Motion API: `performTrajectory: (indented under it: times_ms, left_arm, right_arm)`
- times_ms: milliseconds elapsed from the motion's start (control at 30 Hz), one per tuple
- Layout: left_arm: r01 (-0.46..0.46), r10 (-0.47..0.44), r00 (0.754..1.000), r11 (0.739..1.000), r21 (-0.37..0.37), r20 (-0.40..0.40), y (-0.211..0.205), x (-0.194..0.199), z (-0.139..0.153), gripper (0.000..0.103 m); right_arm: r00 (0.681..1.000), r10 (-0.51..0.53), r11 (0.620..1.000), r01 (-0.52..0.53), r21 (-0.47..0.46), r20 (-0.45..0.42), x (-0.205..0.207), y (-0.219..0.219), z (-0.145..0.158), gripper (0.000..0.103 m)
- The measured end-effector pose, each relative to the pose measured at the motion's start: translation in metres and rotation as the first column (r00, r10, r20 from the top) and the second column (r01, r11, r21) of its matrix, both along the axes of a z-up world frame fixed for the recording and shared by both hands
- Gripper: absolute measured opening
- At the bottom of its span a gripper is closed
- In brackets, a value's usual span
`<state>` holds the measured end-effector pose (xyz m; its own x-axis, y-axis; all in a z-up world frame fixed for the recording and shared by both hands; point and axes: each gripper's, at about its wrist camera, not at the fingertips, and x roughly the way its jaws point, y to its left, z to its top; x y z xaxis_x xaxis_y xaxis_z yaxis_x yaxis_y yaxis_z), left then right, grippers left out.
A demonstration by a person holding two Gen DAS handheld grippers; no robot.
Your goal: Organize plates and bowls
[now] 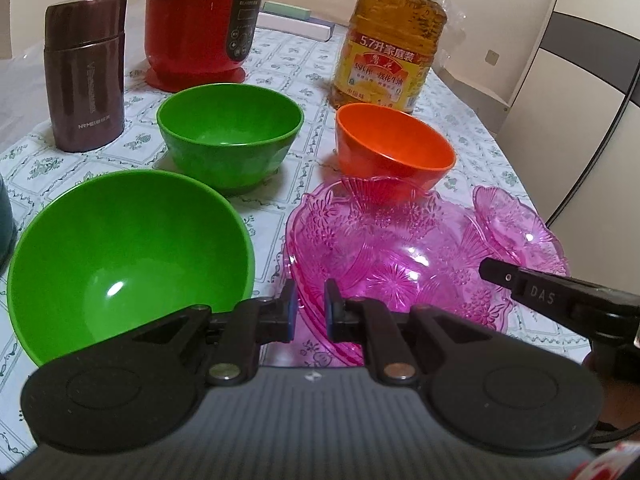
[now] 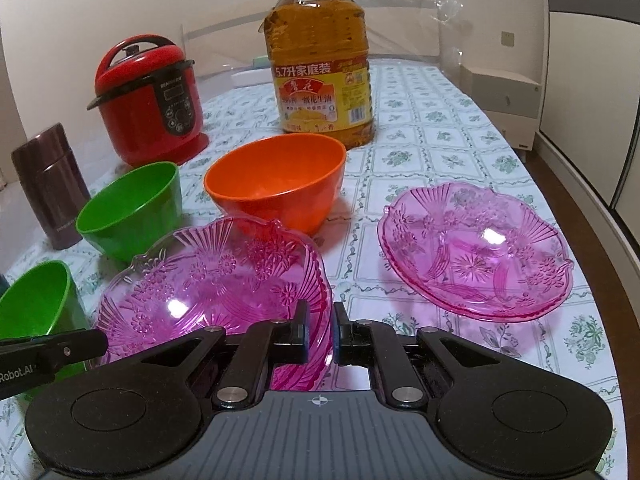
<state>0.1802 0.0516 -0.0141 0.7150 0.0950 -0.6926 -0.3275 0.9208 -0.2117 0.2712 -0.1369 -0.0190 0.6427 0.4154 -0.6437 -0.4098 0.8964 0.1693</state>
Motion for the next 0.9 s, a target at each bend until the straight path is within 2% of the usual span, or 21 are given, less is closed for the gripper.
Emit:
performTrajectory:
  times_ms: [233,300,333,367,400,433,767,900]
  left_arm:
    - [0.009,-0.009,1.000,1.000,0.012,0.001,-0.003,0.002,-0.001,0.013]
    - [0.014,-0.014,1.000,1.000,0.015,0.005,-0.005,0.002,0.000,0.021]
    - [0.016,-0.017,1.000,1.000,0.022,0.007,-0.007,0.002,0.001,0.029]
    - [0.020,-0.020,1.000,0.999,0.033,0.010,-0.009,0.001,0.002,0.029]
    - [0.026,-0.026,1.000,0.999,0.040,0.017,-0.011,-0.001,0.004,0.029]
    - [0.028,-0.029,0.999,0.999,0.041,0.024,-0.012,-0.002,0.005,0.029]
    - [0.041,-0.042,0.997,0.999,0.013,0.062,-0.023,-0.029,0.022,0.031]
    - [0.063,-0.063,0.996,0.998,0.000,0.063,-0.031,-0.040,0.028,0.031]
  right_arm:
    - [1.000,-0.005,1.000,0.005,-0.010,-0.001,0.002,0.000,-0.008,0.011]
    - [1.000,-0.006,1.000,0.006,-0.021,0.011,0.001,0.002,-0.009,0.012]
    - [1.000,-0.005,1.000,0.006,-0.024,0.020,0.000,0.002,-0.009,0.016]
    - [1.000,-0.003,1.000,0.003,-0.017,0.025,0.000,0.002,-0.009,0.021]
    - [1.000,0.004,1.000,-0.004,-0.001,0.024,-0.001,0.000,-0.010,0.036]
    - [1.000,0.009,1.000,-0.010,0.017,0.018,-0.001,-0.001,-0.009,0.046]
    - [0.998,-0.069,0.992,0.070,0.103,-0.012,-0.034,-0.030,0.009,0.047]
    - [0.993,-0.111,0.990,0.114,0.087,-0.042,-0.054,-0.041,0.015,0.047]
